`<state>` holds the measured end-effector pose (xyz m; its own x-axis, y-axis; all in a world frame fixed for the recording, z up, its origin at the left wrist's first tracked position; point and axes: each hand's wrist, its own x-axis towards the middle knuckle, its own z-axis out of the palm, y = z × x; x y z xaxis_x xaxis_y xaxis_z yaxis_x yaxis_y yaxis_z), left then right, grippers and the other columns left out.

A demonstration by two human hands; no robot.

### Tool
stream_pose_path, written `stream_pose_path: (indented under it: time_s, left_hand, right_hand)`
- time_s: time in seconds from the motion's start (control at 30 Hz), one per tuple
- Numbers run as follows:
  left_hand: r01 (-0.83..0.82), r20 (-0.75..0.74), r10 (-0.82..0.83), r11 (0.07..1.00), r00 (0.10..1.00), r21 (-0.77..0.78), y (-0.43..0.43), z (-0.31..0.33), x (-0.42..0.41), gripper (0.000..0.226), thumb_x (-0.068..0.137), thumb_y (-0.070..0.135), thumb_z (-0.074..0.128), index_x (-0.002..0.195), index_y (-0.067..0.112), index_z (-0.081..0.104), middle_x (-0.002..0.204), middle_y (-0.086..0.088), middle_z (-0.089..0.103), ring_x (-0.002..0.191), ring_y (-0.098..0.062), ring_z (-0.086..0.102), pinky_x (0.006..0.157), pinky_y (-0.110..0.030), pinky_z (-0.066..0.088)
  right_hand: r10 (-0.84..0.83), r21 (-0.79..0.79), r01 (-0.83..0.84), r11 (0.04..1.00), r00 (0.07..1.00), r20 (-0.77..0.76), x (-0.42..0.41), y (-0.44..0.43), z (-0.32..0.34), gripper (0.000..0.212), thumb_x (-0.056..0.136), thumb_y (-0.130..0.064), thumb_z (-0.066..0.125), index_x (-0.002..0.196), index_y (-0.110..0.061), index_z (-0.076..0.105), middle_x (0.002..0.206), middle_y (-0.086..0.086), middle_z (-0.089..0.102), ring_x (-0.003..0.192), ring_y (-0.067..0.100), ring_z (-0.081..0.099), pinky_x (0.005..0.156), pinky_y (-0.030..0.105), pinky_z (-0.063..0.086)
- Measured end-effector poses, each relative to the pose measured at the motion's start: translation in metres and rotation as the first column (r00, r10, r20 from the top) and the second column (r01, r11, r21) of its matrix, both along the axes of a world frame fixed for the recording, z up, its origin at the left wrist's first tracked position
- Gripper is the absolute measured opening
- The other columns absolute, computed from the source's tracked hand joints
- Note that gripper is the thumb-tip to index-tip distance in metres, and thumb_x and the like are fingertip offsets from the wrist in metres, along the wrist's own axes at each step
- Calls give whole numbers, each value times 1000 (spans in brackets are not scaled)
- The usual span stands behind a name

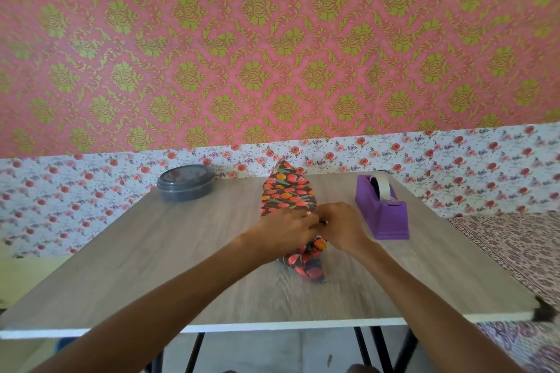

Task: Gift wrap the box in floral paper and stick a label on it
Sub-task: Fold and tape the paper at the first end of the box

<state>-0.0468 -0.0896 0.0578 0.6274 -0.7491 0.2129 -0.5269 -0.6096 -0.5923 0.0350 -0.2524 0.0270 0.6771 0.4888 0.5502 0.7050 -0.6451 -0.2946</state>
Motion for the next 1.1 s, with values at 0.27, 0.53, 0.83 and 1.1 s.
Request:
stream_pose_path:
  time_s: [0.27,0.53,0.83,1.1]
  left_hand:
    - [22,-23,-37,883,999,-468,6,9,-27,56,80,10,76,122,24,41,92,-7,70,71,-24,66,55,-24,39]
    - [152,103,-114,836,988,-527,16,-23,-25,40,91,15,62,127,27,47,85,-1,68,72,-20,62,63,-31,53]
    - [-382,-280,261,671,924,-635,35,-39,-10,50,92,38,62,138,31,44,139,7,49,122,-15,51,95,-29,45]
    - [-271,-155,246,563,957,-780,41,-50,-2,24,85,16,71,106,27,74,105,10,72,96,-13,67,77,-30,57]
  right_hand:
    - [56,127,-57,990,998,12,0,-7,-10,12,75,-24,81,86,-26,79,82,-8,76,70,10,67,57,9,34]
    - [111,179,-116,977,993,36,4,-4,-21,13,70,-22,81,77,-31,76,76,-15,72,67,2,64,59,30,52]
    - [99,98,-110,989,989,108,8,-7,-27,37,71,-35,83,107,-32,74,98,-12,74,88,10,68,70,29,55]
    - [79,178,-100,979,989,122,0,-4,-30,70,71,-30,85,135,-30,57,95,-16,72,71,2,62,66,19,52]
